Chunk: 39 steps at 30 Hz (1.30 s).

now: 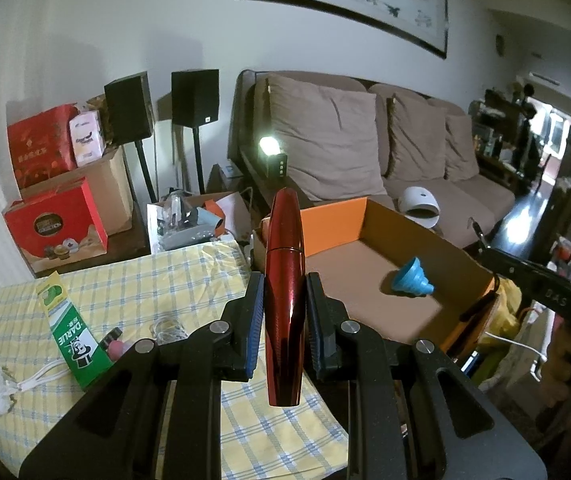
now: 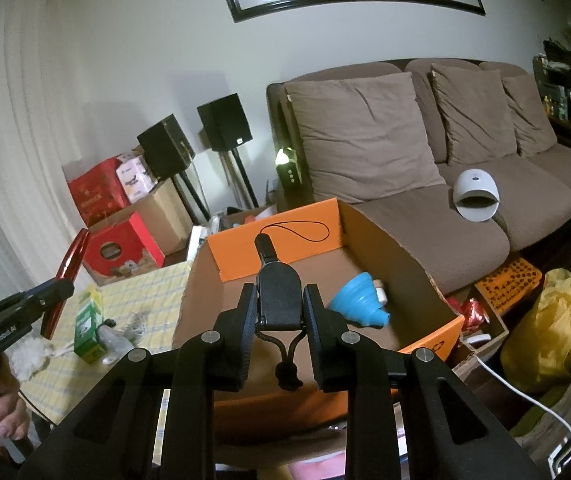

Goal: Organize objects

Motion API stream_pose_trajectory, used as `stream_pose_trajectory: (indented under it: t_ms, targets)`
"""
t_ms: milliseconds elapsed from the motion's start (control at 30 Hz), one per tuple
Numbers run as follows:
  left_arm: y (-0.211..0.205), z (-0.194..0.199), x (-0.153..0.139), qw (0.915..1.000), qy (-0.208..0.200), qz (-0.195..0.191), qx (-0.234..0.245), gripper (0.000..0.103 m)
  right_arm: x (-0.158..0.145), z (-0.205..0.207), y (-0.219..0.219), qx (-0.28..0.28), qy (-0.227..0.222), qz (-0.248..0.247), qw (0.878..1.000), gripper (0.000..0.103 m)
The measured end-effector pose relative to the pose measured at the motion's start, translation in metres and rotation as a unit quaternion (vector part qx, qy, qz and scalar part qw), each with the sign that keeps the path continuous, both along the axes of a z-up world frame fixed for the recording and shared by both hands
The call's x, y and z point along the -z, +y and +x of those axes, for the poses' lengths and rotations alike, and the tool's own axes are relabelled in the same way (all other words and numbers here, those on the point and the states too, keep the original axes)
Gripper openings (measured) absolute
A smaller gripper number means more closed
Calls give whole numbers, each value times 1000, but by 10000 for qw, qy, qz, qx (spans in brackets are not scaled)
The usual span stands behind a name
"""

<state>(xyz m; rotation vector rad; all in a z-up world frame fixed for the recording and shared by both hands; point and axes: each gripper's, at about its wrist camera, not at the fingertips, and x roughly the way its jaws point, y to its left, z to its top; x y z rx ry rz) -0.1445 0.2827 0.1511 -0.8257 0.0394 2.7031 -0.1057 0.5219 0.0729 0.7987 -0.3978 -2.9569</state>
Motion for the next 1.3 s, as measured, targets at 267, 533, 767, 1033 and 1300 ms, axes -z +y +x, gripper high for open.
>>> stream_pose_trajectory:
  t_ms: [267, 533, 767, 1033, 1300]
  targets:
    - [9, 2, -2, 9999, 21, -18, 109, 19, 0, -1, 0, 6, -17, -18, 10000, 23]
    - [16, 3, -4, 9998, 24, -27, 179, 19, -2, 1, 4, 95, -12, -18, 10000, 23]
    - [17, 1, -2, 9998, -16, -39, 190, 19, -3, 3, 14, 187, -12, -54, 9998, 23]
    - [19, 3, -3, 9998, 2, -48, 213, 19, -2, 5, 20, 256, -31, -83, 9996, 23]
    - [20, 4, -3, 9998, -4, -45, 216, 19, -2, 5, 21, 240, -42, -61, 9997, 23]
